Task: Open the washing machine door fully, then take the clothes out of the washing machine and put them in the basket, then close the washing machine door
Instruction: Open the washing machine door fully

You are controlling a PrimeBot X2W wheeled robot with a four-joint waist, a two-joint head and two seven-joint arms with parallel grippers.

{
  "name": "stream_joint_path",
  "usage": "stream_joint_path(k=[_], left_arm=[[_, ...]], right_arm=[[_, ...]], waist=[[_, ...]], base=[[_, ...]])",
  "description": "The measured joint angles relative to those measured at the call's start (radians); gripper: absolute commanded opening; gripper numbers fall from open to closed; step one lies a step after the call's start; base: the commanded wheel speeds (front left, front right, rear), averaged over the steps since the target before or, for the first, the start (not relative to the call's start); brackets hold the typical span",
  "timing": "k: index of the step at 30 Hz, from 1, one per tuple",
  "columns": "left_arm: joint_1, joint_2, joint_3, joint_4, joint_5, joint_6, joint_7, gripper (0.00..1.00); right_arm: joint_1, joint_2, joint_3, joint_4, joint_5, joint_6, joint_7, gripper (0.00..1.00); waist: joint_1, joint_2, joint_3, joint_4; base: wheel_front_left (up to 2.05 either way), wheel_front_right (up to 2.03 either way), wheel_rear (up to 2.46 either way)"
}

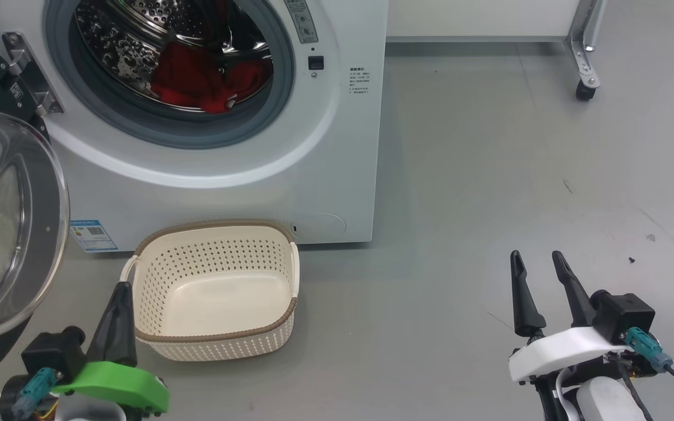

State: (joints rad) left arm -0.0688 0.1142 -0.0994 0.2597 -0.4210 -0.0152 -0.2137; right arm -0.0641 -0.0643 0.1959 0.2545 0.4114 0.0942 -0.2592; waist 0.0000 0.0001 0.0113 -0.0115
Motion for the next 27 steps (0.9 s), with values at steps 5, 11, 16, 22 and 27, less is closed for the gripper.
stream_joint_path(k=[5, 11, 16, 22, 27], left_arm=[[0.021, -0.017, -0.007, -0.012, 0.0, 0.001, -0.007, 1.0], [0.033, -0.017, -0.014, -0.016, 0.011, 0.003, -0.009, 1.0], [0.044, -0.017, -0.027, -0.029, 0.026, 0.01, -0.017, 1.0], [0.049, -0.017, -0.026, -0.036, 0.027, 0.01, -0.018, 1.0], [0.05, -0.017, -0.026, -0.039, 0.027, 0.01, -0.018, 1.0]], right_arm=[[0.014, 0.001, -0.011, -0.01, 0.0, -0.002, 0.0, 1.0], [0.016, 0.001, -0.01, -0.018, -0.01, -0.002, 0.0, 1.0], [0.017, 0.001, -0.01, -0.025, -0.018, -0.002, 0.0, 1.0], [0.019, 0.001, -0.01, -0.03, -0.022, -0.002, 0.0, 1.0], [0.027, 0.001, -0.012, -0.034, -0.026, -0.002, 0.0, 1.0]], waist=[[0.0, 0.0, 0.0, -0.01], [0.0, 0.0, 0.003, -0.015], [0.0, 0.0, 0.006, -0.018], [0.0, 0.0, 0.011, -0.019], [0.0, 0.0, 0.013, -0.02]], base=[[0.0, 0.0, 0.0], [0.0, 0.0, 0.0], [0.0, 0.0, 0.0], [0.0, 0.0, 0.0], [0.0, 0.0, 0.0]])
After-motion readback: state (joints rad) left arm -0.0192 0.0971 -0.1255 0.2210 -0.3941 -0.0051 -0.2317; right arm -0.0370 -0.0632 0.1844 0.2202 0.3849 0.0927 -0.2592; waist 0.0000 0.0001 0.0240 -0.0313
